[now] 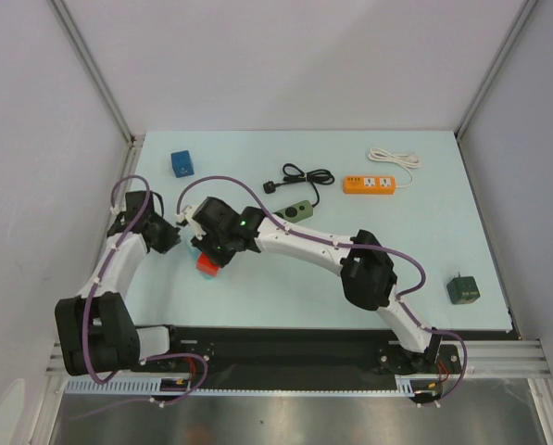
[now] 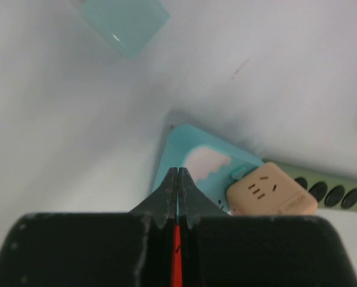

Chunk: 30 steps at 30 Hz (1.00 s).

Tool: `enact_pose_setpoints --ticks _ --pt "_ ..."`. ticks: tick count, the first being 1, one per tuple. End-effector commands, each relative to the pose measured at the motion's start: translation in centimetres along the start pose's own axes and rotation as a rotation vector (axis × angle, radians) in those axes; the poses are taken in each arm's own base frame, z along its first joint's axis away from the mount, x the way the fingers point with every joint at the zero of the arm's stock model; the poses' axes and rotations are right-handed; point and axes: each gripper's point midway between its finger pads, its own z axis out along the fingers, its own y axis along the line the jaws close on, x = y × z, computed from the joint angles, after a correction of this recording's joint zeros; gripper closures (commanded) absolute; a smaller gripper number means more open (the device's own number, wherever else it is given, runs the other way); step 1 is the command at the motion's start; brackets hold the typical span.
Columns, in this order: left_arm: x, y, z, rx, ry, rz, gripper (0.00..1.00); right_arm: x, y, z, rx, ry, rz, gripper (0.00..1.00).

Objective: Insert the plug

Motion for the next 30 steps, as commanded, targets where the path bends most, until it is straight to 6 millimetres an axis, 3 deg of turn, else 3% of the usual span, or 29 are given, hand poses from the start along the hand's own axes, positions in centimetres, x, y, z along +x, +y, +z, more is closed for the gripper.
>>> enact_pose_setpoints --ticks 1,4,8,9,11,12,17,20,22,24,25,30 --pt "-1.0 -3.5 -2.3 0.174 -0.024 0.167 1.0 -2.4 -0.5 -3.0 0.019 -0.07 0.001 0.78" --pt "-0.2 -5.3 -3.6 0.302 -0.008 0.319 1.0 -3.6 -0.4 -4.9 -0.01 -0.127 0.03 0.78" --pt "2.5 -7.2 -5.5 0.485 0.034 0.45 1.0 -3.5 -1.0 -5.9 0.002 -0.151 0.073 0.79" --pt "3.0 -7.6 -6.2 0.512 0.027 0.48 1.0 -2.4 -1.6 -5.5 0.01 -0.128 0.1 0.79" --pt "3.3 -7.5 -6.5 0.501 0.006 0.522 1.0 -2.7 -1.9 -6.0 0.01 -0.166 0.119 0.8" --pt "4.2 -7.8 -6.8 0.504 0.025 0.55 1.0 -1.7 -2.1 -6.3 0.003 -0.159 0.141 0.8" --pt "5.9 -7.8 -7.3 0.474 0.039 0.63 1.0 -0.9 -3.8 -7.2 -0.001 -0.192 0.181 0.8" --pt "7.7 -7.1 -6.5 0.441 0.075 0.655 1.0 -0.2 -4.5 -8.0 -0.006 -0.203 0.196 0.8" --pt "7.6 -5.5 -4.9 0.346 0.054 0.642 1.0 0.3 -4.8 -8.4 -0.013 -0.214 0.208 0.81" --pt "7.1 -2.3 -2.5 0.182 0.025 0.619 1.0 0.5 -5.4 -8.7 -0.013 -0.218 0.225 0.81" --pt "7.2 -1.8 -2.3 0.159 0.033 0.61 1.0 0.5 -5.3 -9.1 -0.017 -0.224 0.224 0.81" --pt "5.3 -3.6 -4.1 0.188 -0.034 0.592 1.0 1.1 -6.2 -10.1 0.008 -0.228 0.234 0.82"
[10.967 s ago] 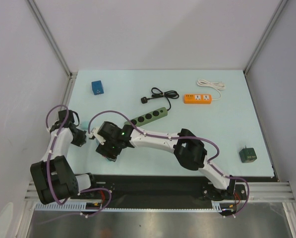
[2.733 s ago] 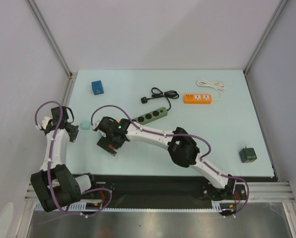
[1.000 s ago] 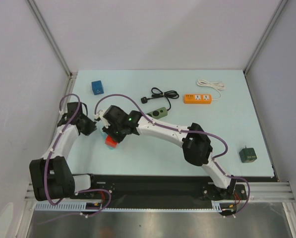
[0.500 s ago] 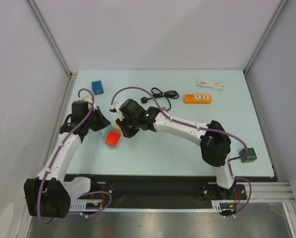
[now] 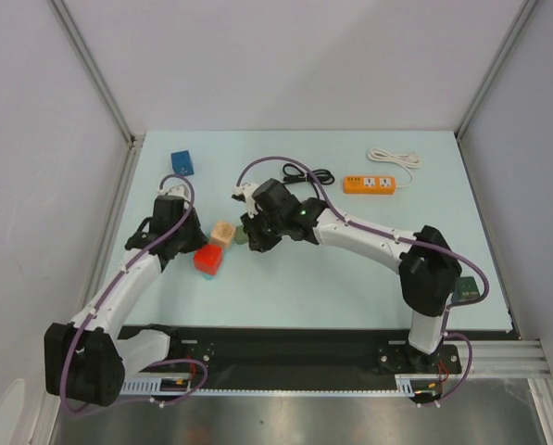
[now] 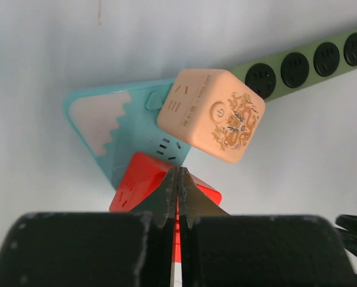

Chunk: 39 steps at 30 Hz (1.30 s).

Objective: Insert the plug

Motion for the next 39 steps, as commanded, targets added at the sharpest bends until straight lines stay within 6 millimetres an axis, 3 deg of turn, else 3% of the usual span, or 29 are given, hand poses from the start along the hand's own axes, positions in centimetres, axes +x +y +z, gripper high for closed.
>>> enact_pose_setpoints --ticks 1,5,8,12,15,16,17,19,22,27,29,33,39 --pt "-0.9 1.4 -1.1 -0.098 -0.019 -0.005 1.0 -2.9 0.6 -2.6 -0.023 -0.111 -0.002 0.81" --pt "-4.9 -1.4 -4.0 -0.007 -0.118 -0.017 0.99 -3.9 0.9 -3.2 -0.022 -0.142 -0.003 0.81" --pt "-5.3 -3.0 -5.4 0.067 -0.113 -0.026 0.99 -4.9 2.0 -3.3 -0.03 -0.164 -0.03 0.83" --pt "-2.6 -2.7 -5.0 0.076 -0.052 -0.094 1.0 -6.9 4.4 -2.4 -0.074 -0.232 -0.065 0.9" --pt "-0.4 -0.6 -4.0 -0.006 -0.031 -0.16 1.0 -8.2 6.1 -0.9 -0.114 -0.243 -0.076 0.97" --pt "0.0 -0.2 -3.7 -0.022 -0.025 -0.171 1.0 -7.8 6.1 0.6 -0.118 -0.225 -0.076 1.0" --pt "0.7 0.3 -3.3 -0.038 -0.006 -0.178 1.0 -8.9 7.0 0.6 -0.141 -0.249 -0.079 1.0" --pt "0.9 1.2 -3.1 -0.091 -0.011 -0.196 1.0 -9.4 8.1 1.5 -0.186 -0.254 -0.081 1.0" --pt "1.3 2.0 -2.5 -0.134 -0.002 -0.204 1.0 -8.2 8.2 4.3 -0.185 -0.225 -0.035 1.0" --pt "3.7 3.9 -1.2 -0.215 0.042 -0.235 1.0 -2.4 5.6 9.8 -0.097 -0.163 0.066 1.0" --pt "4.3 4.2 -0.9 -0.22 0.05 -0.236 1.0 -1.4 5.2 10.8 -0.09 -0.136 0.079 1.0" --pt "4.1 4.1 -0.7 -0.217 0.051 -0.233 1.0 -2.1 5.4 9.8 -0.076 -0.154 0.062 1.0" --pt "2.2 3.2 -1.6 -0.186 -0.001 -0.235 1.0 -5.8 6.2 5.9 -0.093 -0.228 0.032 1.0"
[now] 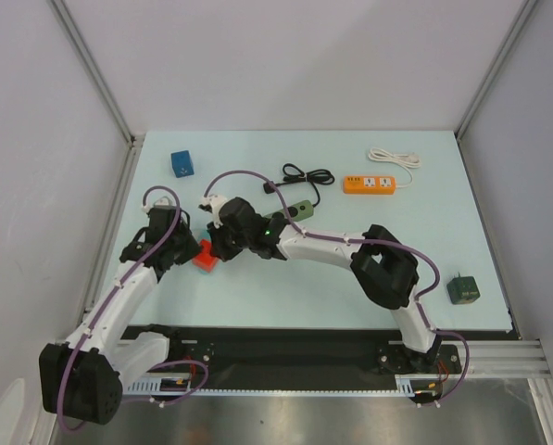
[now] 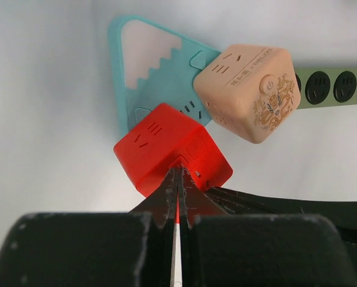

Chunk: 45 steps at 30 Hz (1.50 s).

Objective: Insert the plug

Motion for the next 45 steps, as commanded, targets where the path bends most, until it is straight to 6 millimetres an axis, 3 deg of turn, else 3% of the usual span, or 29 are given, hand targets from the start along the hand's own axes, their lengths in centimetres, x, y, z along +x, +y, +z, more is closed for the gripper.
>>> enact_pose_setpoints --ticks 1,2,3,5,6,7,8,9,11,12,13,15,16,18,19,20,22,23,25,26,27,28,29,31,33,34,37,41,45 --pt "-0.2 0.9 -0.2 -0.056 0.0 0.001 1.0 -4.3 1.4 -3.5 -0.003 -0.081 -0.033 1.0" --pt "-0.5 1.0 -0.6 -0.068 -0.006 0.006 1.0 -5.1 1.8 -4.3 -0.018 -0.094 -0.034 1.0" --pt "-2.4 0.3 -1.4 -0.064 -0.054 0.015 1.0 -5.6 1.9 -5.0 -0.018 -0.099 -0.033 1.0" --pt "-4.1 -0.4 -2.4 -0.065 -0.093 0.033 0.86 -7.0 2.2 -7.0 -0.011 -0.127 -0.034 0.99" --pt "-6.2 -1.8 -3.3 -0.037 -0.136 0.054 0.77 -6.9 1.4 -7.5 0.018 -0.119 -0.028 0.97" --pt "-6.9 -2.8 -3.8 -0.003 -0.14 0.072 0.71 -7.1 1.1 -8.1 0.031 -0.122 -0.028 0.94" --pt "-8.7 -4.6 -4.7 0.054 -0.177 0.088 0.69 -7.7 0.7 -9.1 0.048 -0.14 -0.027 0.93" --pt "-9.2 -5.8 -5.1 0.107 -0.179 0.145 0.68 -7.2 -0.5 -9.7 0.081 -0.127 -0.022 0.92" --pt "-9.2 -9.1 -5.3 0.254 -0.14 0.237 0.69 -7.2 -2.5 -10.9 0.156 -0.139 -0.011 0.81" --pt "-9.8 -10.1 -5.7 0.282 -0.155 0.273 0.68 -7.8 -2.8 -12.5 0.166 -0.159 -0.006 0.77" --pt "-9.9 -10.6 -5.5 0.298 -0.152 0.294 0.64 -7.2 -5.5 -13.3 0.237 -0.158 0.033 0.68" --pt "-9.9 -12.6 -5.9 0.363 -0.156 0.35 0.61 -7.6 -7.6 -16.2 0.302 -0.177 0.086 0.55" --pt "-9.4 -13.1 -5.3 0.367 -0.132 0.37 0.6 -7.6 -9.8 -17.6 0.348 -0.182 0.13 0.39" --pt "-8.9 -15.2 -5.8 0.405 -0.138 0.449 0.59 -7.3 -12.1 -20.9 0.435 -0.18 0.176 0.19" --pt "-8.3 -16.0 -5.8 0.417 -0.131 0.482 0.58 -7.0 -14.3 -22.5 0.509 -0.186 0.217 0.03" --pt "-7.1 -17.9 -6.3 0.457 -0.119 0.534 0.56 -6.7 -16.1 -24.2 0.609 -0.197 0.232 0.0" --pt "-6.2 -19.3 -6.5 0.468 -0.125 0.602 0.48 -5.9 -18.0 -27.8 0.724 -0.223 0.266 0.0" --pt "-5.1 -20.8 -7.2 0.504 -0.124 0.658 0.46 -4.5 -20.3 -30.0 0.839 -0.23 0.327 0.0" --pt "-4.5 -21.8 -7.6 0.515 -0.133 0.699 0.36 -2.7 -22.3 -32.7 0.928 -0.24 0.426 0.0" --pt "-3.7 -22.5 -8.1 0.542 -0.126 0.722 0.3 -0.4 -23.9 -35.2 0.991 -0.228 0.543 0.0" --pt "-3.6 -23.0 -8.4 0.564 -0.129 0.738 0.1 1.2 -24.5 -36.3 1.024 -0.213 0.606 0.0" --pt "-3.1 -23.5 -8.9 0.598 -0.117 0.748 0.01 2.5 -25.0 -37.5 1.051 -0.21 0.661 0.0" --pt "-2.8 -23.8 -9.3 0.624 -0.118 0.754 0.0 4.6 -25.2 -39.3 1.085 -0.191 0.725 0.0" --pt "-1.9 -24.5 -10.2 0.701 -0.1 0.752 0.0 9.5 -27.4 -42.8 1.218 -0.201 0.92 0.0" --pt "-1.1 -24.9 -10.0 0.733 -0.081 0.728 0.0 11.6 -27.6 -45.7 1.28 -0.254 1.004 0.02" --pt "-0.5 -25.2 -10.0 0.759 -0.063 0.723 0.0 13.9 -28.5 -47.6 1.352 -0.261 1.078 0.03" --pt "1.4 -25.1 -9.1 0.79 0.012 0.734 0.0 17.1 -28.9 -51.3 1.497 -0.313 1.211 0.04" --pt "1.9 -24.7 -8.6 0.782 0.029 0.748 0.0 21.8 -28.1 -54.2 1.668 -0.277 1.447 0.05" --pt "0.9 -24.7 -9.4 0.778 -0.022 0.744 0.0 23.6 -28.1 -55.2 1.748 -0.313 1.548 0.05"
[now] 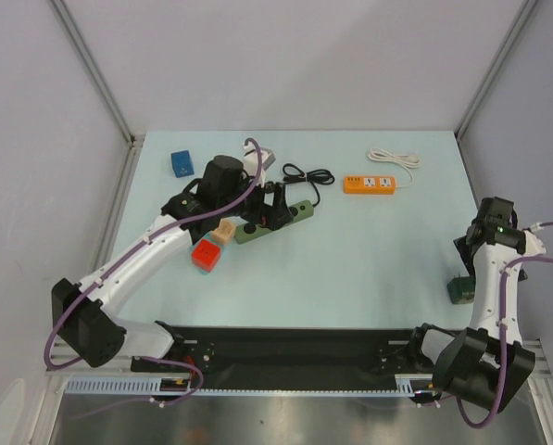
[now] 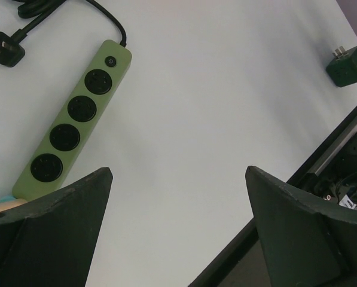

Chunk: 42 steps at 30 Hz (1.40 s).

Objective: Insert the plug

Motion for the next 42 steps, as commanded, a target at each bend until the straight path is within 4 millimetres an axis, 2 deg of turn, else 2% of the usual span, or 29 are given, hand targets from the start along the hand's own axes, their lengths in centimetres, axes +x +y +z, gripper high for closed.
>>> enact_pose_setpoints --ticks 1,4,7,9,11,14,16,18,21,24,25,26,27,29,31,32,34,35,36,38,39,41,42 --pt "-1.9 -0.9 -1.2 0.023 -0.082 0.031 0.0 0.2 -2.1 0.6 0.099 -0.006 0.111 0.05" --pt "-1.8 -0.6 -1.1 0.007 -0.081 0.031 0.0 0.4 -2.2 1.1 0.103 -0.008 0.155 0.04" --pt "-1.3 -1.0 -1.0 0.04 -0.07 0.037 0.0 0.2 -2.1 1.8 0.103 -0.03 0.158 0.03" --pt "-1.0 -0.9 -1.0 0.04 -0.068 0.028 0.0 0.1 -2.1 2.8 0.112 -0.044 0.153 0.02" --pt "-1.4 -1.4 -1.1 0.063 -0.093 0.026 0.0 0.3 -1.7 3.7 0.113 -0.044 0.156 0.02" --pt "-2.5 -0.6 -1.5 0.014 -0.133 -0.02 0.0 1.2 -1.7 5.4 0.138 -0.018 0.157 0.02" --pt "-2.6 -1.2 -1.5 0.062 -0.122 -0.009 0.0 1.8 -1.8 6.2 0.143 -0.007 0.146 0.02" --pt "-2.7 -1.7 -1.8 0.105 -0.11 0.007 0.0 1.4 -1.1 6.8 0.11 -0.034 0.155 0.02" --pt "-2.7 -1.2 -1.8 0.079 -0.115 0.015 0.02 1.7 -0.4 7.8 0.073 -0.036 0.134 0.06" --pt "-2.9 -0.2 -1.6 0.027 -0.124 0.025 0.05 2.8 0.3 8.5 0.041 0.005 0.092 0.14" --pt "-2.8 -0.1 -1.6 0.022 -0.119 0.029 0.05 3.1 0.9 8.6 0.015 0.015 0.069 0.21" --pt "-2.8 -0.1 -1.6 0.025 -0.12 0.038 0.06 3.5 2.3 8.4 -0.047 0.024 0.041 0.24" --pt "-2.8 -0.1 -1.6 0.021 -0.118 0.037 0.08 3.9 2.8 8.1 -0.08 0.03 -0.013 0.27" --pt "-2.8 -0.1 -1.5 0.021 -0.121 0.033 0.1 4.6 5.0 7.2 -0.183 0.048 -0.08 0.63" --pt "-2.7 -0.1 -1.4 0.024 -0.119 0.027 0.14 6.0 7.3 5.6 -0.28 0.055 -0.196 0.9" --pt "-2.5 0.0 -1.2 0.023 -0.116 0.018 0.15 6.8 8.9 4.4 -0.37 0.072 -0.238 0.92" --pt "-2.3 0.1 -0.9 0.027 -0.112 0.006 0.16 10.3 12.0 1.2 -0.567 0.148 -0.398 0.94" --pt "-2.0 0.3 -0.8 0.023 -0.105 -0.012 0.17 11.4 13.5 -0.3 -0.659 0.154 -0.463 0.94" --pt "-1.9 0.4 -0.6 0.021 -0.104 -0.023 0.17 13.9 14.7 -2.4 -0.75 0.183 -0.572 0.93" --pt "-1.5 1.0 -0.3 0.018 -0.092 -0.06 0.18 16.3 15.5 -4.3 -0.831 0.208 -0.688 0.92" --pt "-1.5 1.2 -0.2 0.022 -0.094 -0.071 0.18 18.5 15.7 -5.3 -0.861 0.232 -0.771 0.89" --pt "-1.3 1.5 -0.1 0.032 -0.087 -0.084 0.18 20.0 16.2 -6.4 -0.903 0.241 -0.862 0.87" --pt "-1.4 1.5 0.0 0.036 -0.088 -0.081 0.18 21.7 16.3 -7.1 -0.939 0.27 -0.921 0.87"
